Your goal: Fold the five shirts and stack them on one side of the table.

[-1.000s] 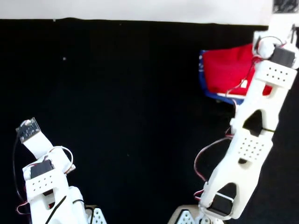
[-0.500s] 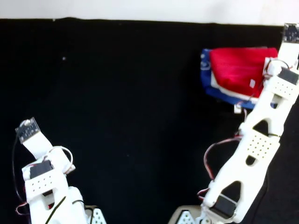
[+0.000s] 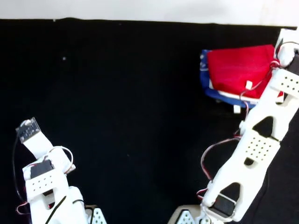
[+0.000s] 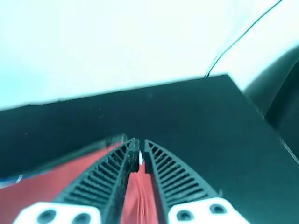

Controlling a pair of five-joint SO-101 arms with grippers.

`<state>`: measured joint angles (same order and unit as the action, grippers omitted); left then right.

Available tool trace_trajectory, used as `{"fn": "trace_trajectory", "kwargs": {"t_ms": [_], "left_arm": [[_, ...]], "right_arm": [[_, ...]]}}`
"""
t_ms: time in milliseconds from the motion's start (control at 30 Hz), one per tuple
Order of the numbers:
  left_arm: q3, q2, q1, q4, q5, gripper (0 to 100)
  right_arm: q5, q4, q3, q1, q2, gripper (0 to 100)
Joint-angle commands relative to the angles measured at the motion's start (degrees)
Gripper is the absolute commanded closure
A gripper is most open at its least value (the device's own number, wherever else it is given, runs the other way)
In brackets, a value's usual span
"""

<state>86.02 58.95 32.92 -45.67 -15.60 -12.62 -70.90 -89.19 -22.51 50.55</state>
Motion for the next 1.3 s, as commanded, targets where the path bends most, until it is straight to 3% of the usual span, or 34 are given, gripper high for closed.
{"fn": "trace_trajectory", "kwargs": {"t_ms": [0,200,533,733,1133,1267], "left_arm": [[0.0,0.4,0.4,1.1,-0.6,99],[0.0,0.4,0.4,1.1,-0.6,99],[0.0,0.4,0.4,1.1,-0.6,99],[0.0,0.4,0.4,1.1,-0.6,99],[0.0,0.4,0.4,1.1,-0.6,99],[0.0,0.4,0.4,1.1,-0.6,99]], "right_arm": [[0.2,-10.9,-2.2,2.2,-8.2,95.0],[-8.4,-30.0,-2.2,10.6,-11.7,95.7],[-3.8,-30.1,13.6,17.3,-11.6,99.1],[-3.0,-28.7,19.2,17.2,-8.7,99.1],[-2.9,-29.1,18.3,15.9,4.4,99.1],[-2.8,-29.2,8.3,16.1,2.5,99.1]]}}
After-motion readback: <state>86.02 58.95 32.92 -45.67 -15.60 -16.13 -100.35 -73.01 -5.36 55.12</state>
